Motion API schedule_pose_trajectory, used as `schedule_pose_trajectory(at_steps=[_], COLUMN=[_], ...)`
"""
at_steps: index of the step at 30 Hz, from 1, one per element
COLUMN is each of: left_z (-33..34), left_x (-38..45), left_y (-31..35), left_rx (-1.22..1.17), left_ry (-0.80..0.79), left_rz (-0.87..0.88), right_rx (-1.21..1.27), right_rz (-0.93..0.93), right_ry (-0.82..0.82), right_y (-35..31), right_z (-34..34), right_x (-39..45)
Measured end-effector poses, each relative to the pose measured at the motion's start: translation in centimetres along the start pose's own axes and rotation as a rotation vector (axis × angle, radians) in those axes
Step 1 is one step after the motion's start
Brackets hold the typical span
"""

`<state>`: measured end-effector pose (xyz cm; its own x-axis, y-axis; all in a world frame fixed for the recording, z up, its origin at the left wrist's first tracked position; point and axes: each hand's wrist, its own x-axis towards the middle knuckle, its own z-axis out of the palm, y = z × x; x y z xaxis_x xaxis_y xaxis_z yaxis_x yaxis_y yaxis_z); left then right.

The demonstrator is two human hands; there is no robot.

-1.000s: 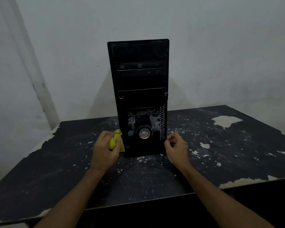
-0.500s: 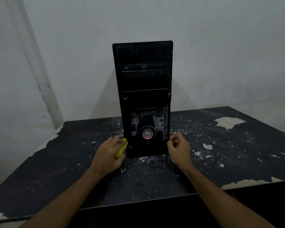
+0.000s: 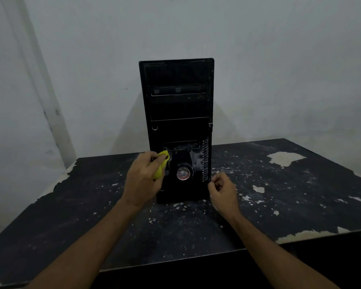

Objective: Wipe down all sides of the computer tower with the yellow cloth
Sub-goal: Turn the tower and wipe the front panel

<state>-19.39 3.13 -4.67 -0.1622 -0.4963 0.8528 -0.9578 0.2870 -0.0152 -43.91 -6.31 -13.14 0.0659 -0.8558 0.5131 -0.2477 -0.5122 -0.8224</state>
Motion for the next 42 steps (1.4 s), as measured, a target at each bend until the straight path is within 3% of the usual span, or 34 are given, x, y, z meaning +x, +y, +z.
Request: schedule_pose_trajectory(at_steps=[5, 11, 17, 24, 29, 34, 39, 42], left_z=[0.8, 0.3, 0.5, -0.1, 0.6, -0.1, 0.8, 0.3], left_x=[-2.8, 1.3, -1.8, 4.1, -0.9, -5.1, -8.0, -6.3], left_y=[0.8, 0.7, 0.8, 1.4, 0.5, -1.4, -2.2, -2.2], left_rx=[-0.003, -0.004, -0.015, -0.025, -0.035, 0.007, 0.060, 0.069], left_ry=[-0.138, 0.008, -0.107, 0.082, -0.050, -0.052, -0.353, -0.233], left_rz=[0.110, 0.006, 0.064, -0.028, 0.030, -0.049, 0.145, 0.078], right_rx=[0.008, 0.023, 0.034, 0.045, 0.037, 0.018, 0.013, 0.003], right_rz=[0.005, 0.004, 0.003, 0.013, 0.016, 0.027, 0.016, 0.021], right_ry=[-0.002, -0.007, -0.006, -0.007, -0.010, -0.004, 0.004, 0.006], right_y=[0.1, -0.1, 0.2, 0.1, -0.1, 0.1, 0.2, 0.2], right_z=[0.0, -0.1, 0.0, 0.0, 0.0, 0.1, 0.1, 0.1], right_x=[0.0, 0.0, 0.1, 0.0, 0.1, 0.2, 0.1, 0.1])
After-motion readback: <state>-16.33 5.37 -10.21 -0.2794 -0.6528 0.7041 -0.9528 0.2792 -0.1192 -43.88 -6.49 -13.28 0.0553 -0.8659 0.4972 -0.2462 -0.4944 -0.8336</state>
